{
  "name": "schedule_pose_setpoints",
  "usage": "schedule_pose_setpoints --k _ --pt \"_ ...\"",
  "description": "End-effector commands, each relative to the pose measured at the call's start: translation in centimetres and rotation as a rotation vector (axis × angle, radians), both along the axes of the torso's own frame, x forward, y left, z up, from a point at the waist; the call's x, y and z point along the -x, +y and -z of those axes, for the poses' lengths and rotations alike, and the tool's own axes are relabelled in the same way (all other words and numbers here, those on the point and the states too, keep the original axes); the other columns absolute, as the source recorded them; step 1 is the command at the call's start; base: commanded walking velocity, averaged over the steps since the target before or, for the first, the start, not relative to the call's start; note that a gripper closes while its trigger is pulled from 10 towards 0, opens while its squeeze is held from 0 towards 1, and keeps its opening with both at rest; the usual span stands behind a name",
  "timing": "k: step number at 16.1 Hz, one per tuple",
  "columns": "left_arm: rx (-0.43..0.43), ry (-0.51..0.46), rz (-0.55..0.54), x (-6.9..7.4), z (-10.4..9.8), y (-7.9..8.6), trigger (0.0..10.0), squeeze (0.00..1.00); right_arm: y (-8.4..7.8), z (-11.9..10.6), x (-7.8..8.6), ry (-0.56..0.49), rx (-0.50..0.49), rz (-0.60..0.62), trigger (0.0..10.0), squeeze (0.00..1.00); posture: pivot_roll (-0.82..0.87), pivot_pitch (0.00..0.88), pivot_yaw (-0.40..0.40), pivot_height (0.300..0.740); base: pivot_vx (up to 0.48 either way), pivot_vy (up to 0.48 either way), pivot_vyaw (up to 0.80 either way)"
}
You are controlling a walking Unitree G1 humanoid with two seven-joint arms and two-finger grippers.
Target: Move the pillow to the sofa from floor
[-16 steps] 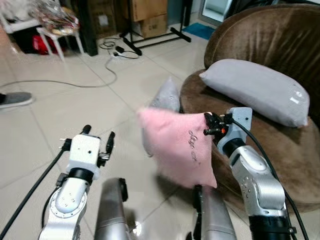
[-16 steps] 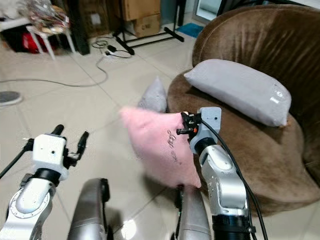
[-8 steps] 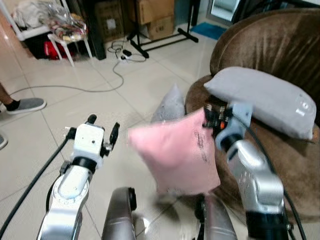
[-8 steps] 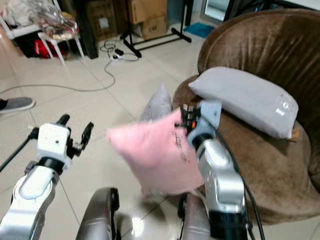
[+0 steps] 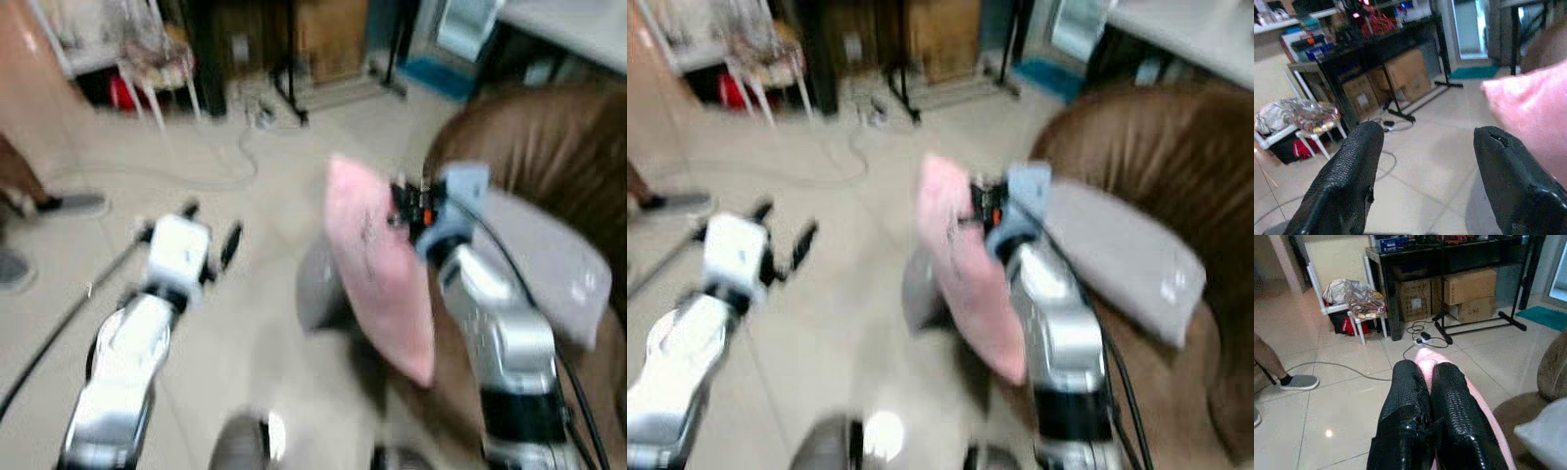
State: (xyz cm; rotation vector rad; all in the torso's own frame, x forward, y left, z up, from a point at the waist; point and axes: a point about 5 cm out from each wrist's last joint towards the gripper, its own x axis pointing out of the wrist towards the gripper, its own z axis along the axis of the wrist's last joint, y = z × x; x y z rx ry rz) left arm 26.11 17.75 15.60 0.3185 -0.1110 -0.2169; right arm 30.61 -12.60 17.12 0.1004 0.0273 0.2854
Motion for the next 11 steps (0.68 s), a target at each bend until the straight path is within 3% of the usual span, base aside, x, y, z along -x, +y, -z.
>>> schedule_pose_setpoints --k 1,7,11 --pt "0.03 0.013 -0.005 0.0 0.1 0.1 10.0 0.0 -0.3 -0.4 0.0 -0.024 0.013 0.0 10.0 0.0 0.15 0.0 -0.061 0.74 0.0 0.0 0.0" --pt "0.049 0.045 0.014 0.8 1.4 -2.0 10.0 0.0 -2.2 2.3 1.1 0.056 -0.012 0.099 10.0 0.0 0.14 0.0 -0.061 0.74 0.0 0.0 0.0" --pt "0.062 0.045 0.014 0.9 1.4 -2.3 10.0 0.0 -2.4 1.2 1.1 0.017 -0.059 0.13 10.0 0.0 0.12 0.0 -0.043 0.74 0.0 0.0 0.0"
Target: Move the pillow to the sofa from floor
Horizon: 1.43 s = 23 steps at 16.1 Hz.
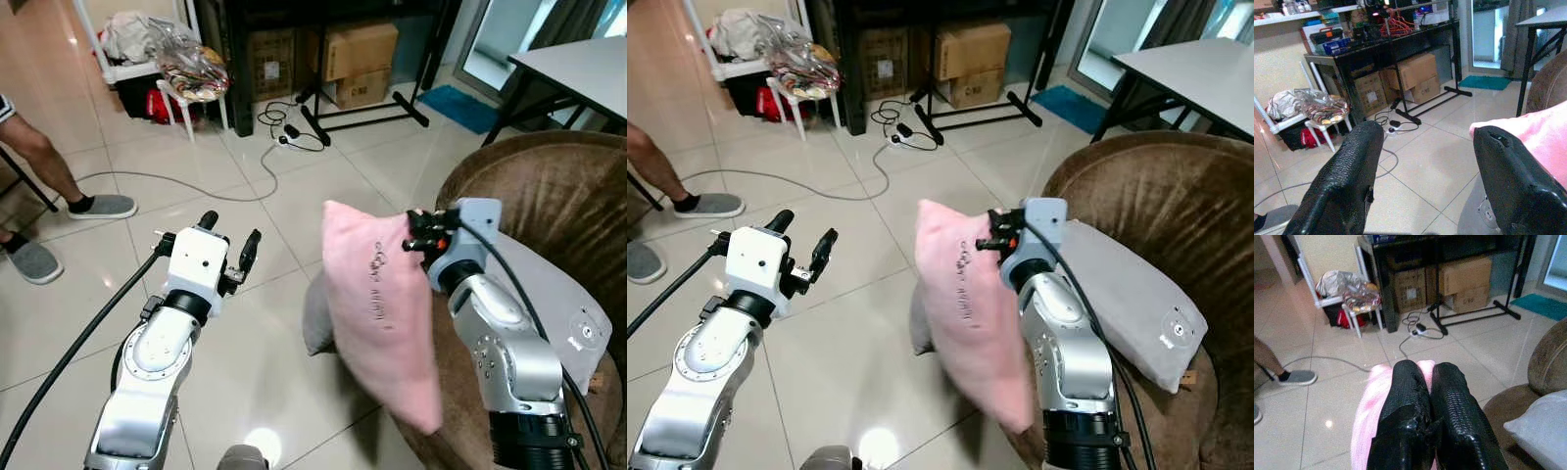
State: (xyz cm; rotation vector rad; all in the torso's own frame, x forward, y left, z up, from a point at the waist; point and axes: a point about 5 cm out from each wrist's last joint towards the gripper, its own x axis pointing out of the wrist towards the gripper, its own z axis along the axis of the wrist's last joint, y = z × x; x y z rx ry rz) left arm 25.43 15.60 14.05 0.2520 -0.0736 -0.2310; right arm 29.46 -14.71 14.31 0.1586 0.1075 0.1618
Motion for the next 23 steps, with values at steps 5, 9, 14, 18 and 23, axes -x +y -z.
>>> schedule_pose_setpoints --k 5,9,14,18,23 --pt "-0.006 -0.028 -0.014 -0.1 -0.4 -0.3 10.0 0.0 -0.7 -2.8 -0.2 -0.114 -0.026 0.053 10.0 0.0 0.13 0.0 -0.035 0.74 0.0 0.0 -0.6" --pt "-0.003 -0.03 -0.036 -0.2 -0.6 0.1 10.0 0.0 -0.5 -3.7 -0.8 -0.132 -0.059 0.076 10.0 0.0 0.14 0.0 -0.042 0.74 0.0 0.0 -0.8" --pt "0.006 -0.055 -0.045 -0.3 -1.0 0.3 10.0 0.0 -0.3 -5.6 -1.3 -0.178 -0.113 0.076 10.0 0.0 0.15 0.0 -0.04 0.74 0.0 0.0 -0.8" --pt "0.015 -0.064 -0.048 -0.4 -1.2 0.5 10.0 0.0 0.0 -6.9 -1.5 -0.216 -0.131 0.058 10.0 0.0 0.15 0.0 -0.041 0.74 0.0 0.0 -0.8" --pt "0.022 -0.07 -0.059 -0.3 -1.5 0.6 10.0 0.0 0.0 -6.5 -1.7 -0.199 -0.116 0.061 10.0 0.0 0.16 0.0 -0.052 0.74 0.155 0.0 -0.75"
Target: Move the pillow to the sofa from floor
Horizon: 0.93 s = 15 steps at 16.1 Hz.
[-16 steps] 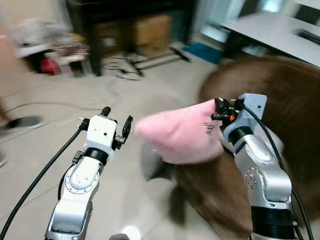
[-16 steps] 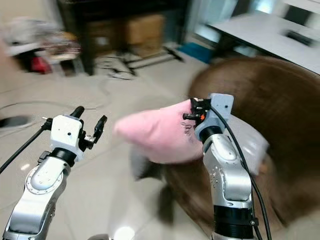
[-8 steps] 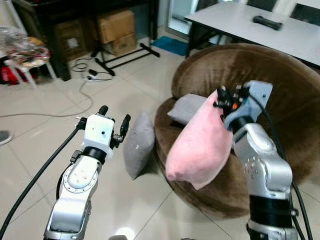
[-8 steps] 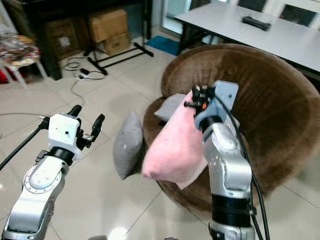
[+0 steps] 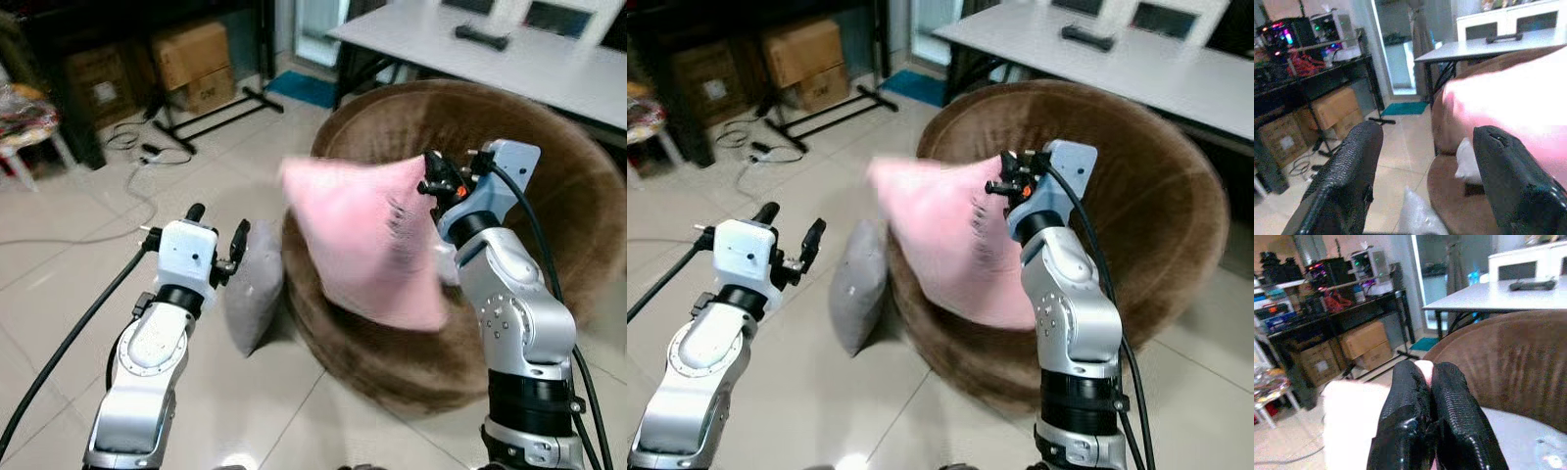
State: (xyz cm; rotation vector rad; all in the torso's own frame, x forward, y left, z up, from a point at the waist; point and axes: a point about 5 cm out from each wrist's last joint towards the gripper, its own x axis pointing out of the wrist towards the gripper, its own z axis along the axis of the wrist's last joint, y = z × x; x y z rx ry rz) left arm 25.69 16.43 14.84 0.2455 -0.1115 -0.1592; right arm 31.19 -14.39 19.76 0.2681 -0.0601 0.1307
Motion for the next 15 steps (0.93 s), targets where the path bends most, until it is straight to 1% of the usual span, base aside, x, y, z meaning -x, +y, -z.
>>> schedule_pose_setpoints --k 1,3,7,11,14,15 --pt "0.009 -0.027 0.006 0.0 -0.7 -0.2 10.0 0.0 -0.3 -0.8 0.0 -0.035 0.013 0.019 10.0 0.0 0.16 0.0 -0.052 0.74 0.296 0.0 0.0" --pt "0.009 -0.028 0.008 0.0 -0.8 -0.1 10.0 0.0 -0.3 -0.8 0.0 -0.032 0.015 0.019 10.0 0.0 0.16 0.0 -0.049 0.74 0.317 0.0 0.0" --pt "0.009 -0.032 0.021 -0.2 -0.9 -0.2 10.0 0.0 -0.4 -1.0 0.1 -0.039 -0.001 0.026 10.0 0.0 0.15 0.0 -0.038 0.74 0.333 0.0 -0.8" --pt "0.006 -0.032 0.035 -0.1 -1.0 -0.3 10.0 0.0 -0.4 -2.5 0.0 -0.085 -0.019 0.021 10.0 0.0 0.15 0.0 -0.033 0.74 0.335 0.0 -0.8" --pt "0.001 -0.03 0.043 -0.1 -0.9 -0.4 10.0 0.0 -0.4 -3.2 0.0 -0.111 -0.018 0.021 10.0 0.0 0.15 0.0 -0.033 0.74 0.335 0.0 -0.8" --pt "0.0 -0.029 0.045 -0.1 -0.9 -0.4 10.0 0.0 -0.4 -3.2 -0.1 -0.11 -0.014 0.023 10.0 0.0 0.15 0.0 -0.032 0.74 0.334 0.0 0.0"
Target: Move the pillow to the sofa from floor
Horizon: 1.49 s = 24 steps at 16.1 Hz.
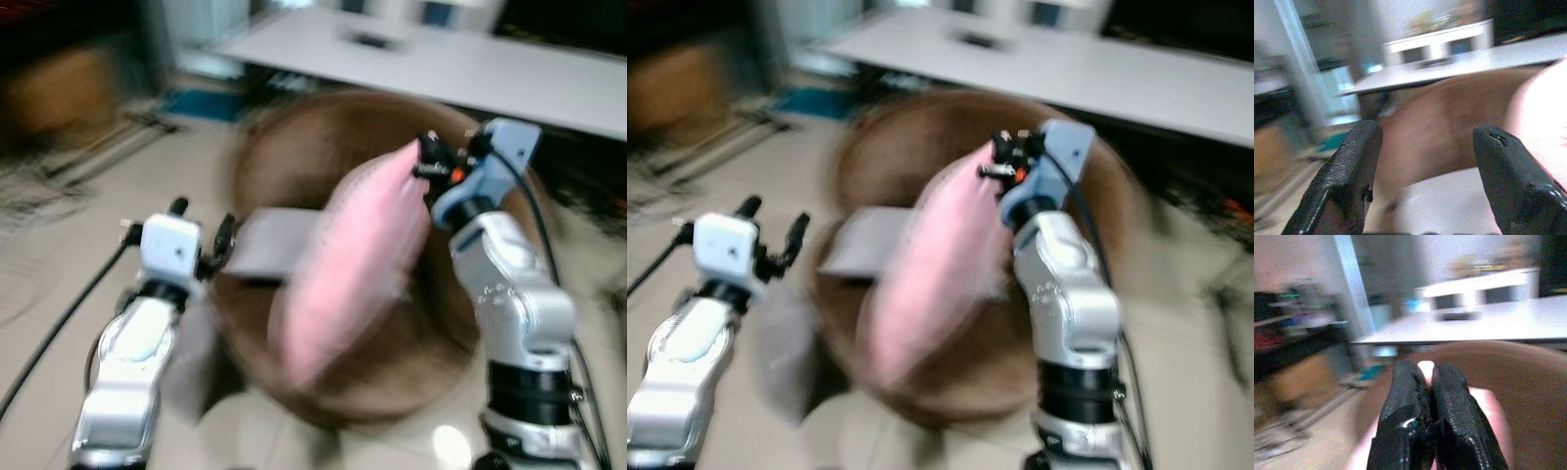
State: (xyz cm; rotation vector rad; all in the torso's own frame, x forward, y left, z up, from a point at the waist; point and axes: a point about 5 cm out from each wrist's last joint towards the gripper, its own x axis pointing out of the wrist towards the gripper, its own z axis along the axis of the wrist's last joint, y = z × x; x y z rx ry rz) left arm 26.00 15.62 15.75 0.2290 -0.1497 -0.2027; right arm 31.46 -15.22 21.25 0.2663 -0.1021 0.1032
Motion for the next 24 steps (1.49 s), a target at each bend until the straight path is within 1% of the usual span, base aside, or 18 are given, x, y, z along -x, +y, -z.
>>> schedule_pose_setpoints --k 1,6,10,16,18,19,20,23,24 --pt "-0.018 0.002 -0.003 0.2 0.0 0.4 10.0 0.0 0.4 -1.7 0.1 -0.072 -0.009 -0.009 10.0 0.0 0.15 0.0 -0.032 0.74 0.334 0.0 0.0" --pt "-0.026 0.008 0.011 0.2 0.1 0.4 10.0 0.0 0.7 -1.7 0.2 -0.076 0.002 -0.019 10.0 0.0 0.15 0.0 -0.025 0.74 0.332 0.0 0.0" --pt "-0.028 0.01 0.017 0.2 0.0 0.3 10.0 0.0 0.6 -1.9 0.1 -0.081 0.013 -0.02 10.0 0.0 0.15 0.0 -0.022 0.74 0.32 0.0 0.0" --pt "-0.029 0.011 0.015 0.2 0.0 0.2 10.0 0.0 0.7 -3.2 -0.5 -0.121 0.026 -0.044 10.0 0.0 0.15 0.0 -0.023 0.74 0.305 0.0 0.0" --pt "-0.027 0.015 0.004 0.2 0.1 0.2 10.0 0.0 0.8 -2.8 -1.2 -0.121 0.081 -0.06 10.0 0.0 0.16 0.0 -0.031 0.74 0.0 0.0 0.0" --pt "-0.025 0.022 0.006 0.2 0.2 0.2 10.0 0.0 0.6 -2.7 -1.4 -0.117 0.084 -0.06 10.0 0.0 0.16 0.0 -0.031 0.74 0.0 0.0 0.0" --pt "-0.035 0.038 0.014 0.5 0.4 0.2 10.0 0.0 0.5 -2.4 -2.1 -0.111 0.101 -0.066 10.0 0.0 0.16 0.0 -0.037 0.74 0.0 0.0 0.0" --pt "-0.056 0.06 0.016 1.0 0.8 0.4 10.0 0.0 1.6 -2.1 -4.4 -0.114 0.152 -0.134 10.0 0.0 0.18 0.0 -0.045 0.74 0.0 0.0 0.0" --pt "-0.059 0.061 0.016 1.1 0.8 0.4 10.0 0.0 1.7 -2.1 -4.6 -0.115 0.159 -0.142 10.0 0.0 0.19 0.0 -0.047 0.74 0.0 0.0 0.0"
